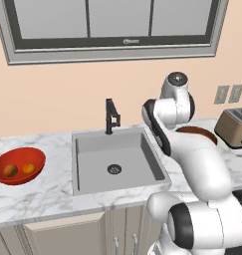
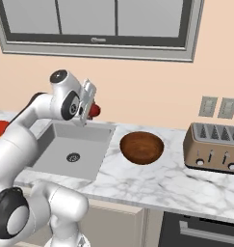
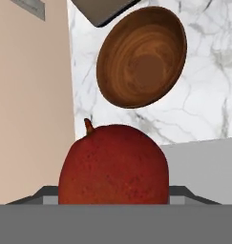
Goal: Pick the tangerines from the cabinet and place them in one bowl. Pick the mango from the sink and place it in the other bowl.
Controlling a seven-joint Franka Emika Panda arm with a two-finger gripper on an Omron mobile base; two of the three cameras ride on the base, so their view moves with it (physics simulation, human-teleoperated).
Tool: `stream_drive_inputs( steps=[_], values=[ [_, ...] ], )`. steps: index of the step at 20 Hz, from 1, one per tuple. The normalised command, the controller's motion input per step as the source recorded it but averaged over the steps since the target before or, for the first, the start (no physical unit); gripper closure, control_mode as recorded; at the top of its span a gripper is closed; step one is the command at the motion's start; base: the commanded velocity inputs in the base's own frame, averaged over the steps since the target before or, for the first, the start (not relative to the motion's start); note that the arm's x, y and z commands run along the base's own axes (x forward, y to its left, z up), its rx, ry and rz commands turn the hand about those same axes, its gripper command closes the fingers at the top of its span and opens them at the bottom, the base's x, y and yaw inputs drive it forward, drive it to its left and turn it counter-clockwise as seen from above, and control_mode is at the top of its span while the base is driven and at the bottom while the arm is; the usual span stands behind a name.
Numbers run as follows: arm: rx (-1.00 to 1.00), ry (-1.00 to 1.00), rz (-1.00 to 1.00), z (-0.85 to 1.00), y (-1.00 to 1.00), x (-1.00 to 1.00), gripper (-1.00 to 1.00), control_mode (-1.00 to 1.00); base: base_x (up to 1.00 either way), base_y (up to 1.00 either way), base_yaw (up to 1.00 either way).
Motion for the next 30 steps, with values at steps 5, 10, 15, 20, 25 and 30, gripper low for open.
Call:
stream_drive_inputs(
  steps=[5,10,15,20,25,30],
  values=[
    [0.00,0.00,-0.02,0.00,-0.55,-0.18,1.00,-1.00,0.00,0.00,0.00],
    [0.00,0.01,-0.03,-0.02,-0.54,-0.17,1.00,-1.00,0.00,0.00,0.00],
    [0.00,0.05,-0.03,-0.08,-0.50,-0.05,1.00,-1.00,0.00,0.00,0.00],
    [0.03,0.02,-0.13,0.00,-0.29,0.00,1.00,-1.00,0.00,0.00,0.00],
    [0.13,-0.10,-0.28,0.16,0.00,-0.04,1.00,-1.00,0.00,0.00,0.00],
    [0.17,-0.19,-0.35,0.17,0.05,-0.01,1.00,-1.00,0.00,0.00,0.00]
  ],
)
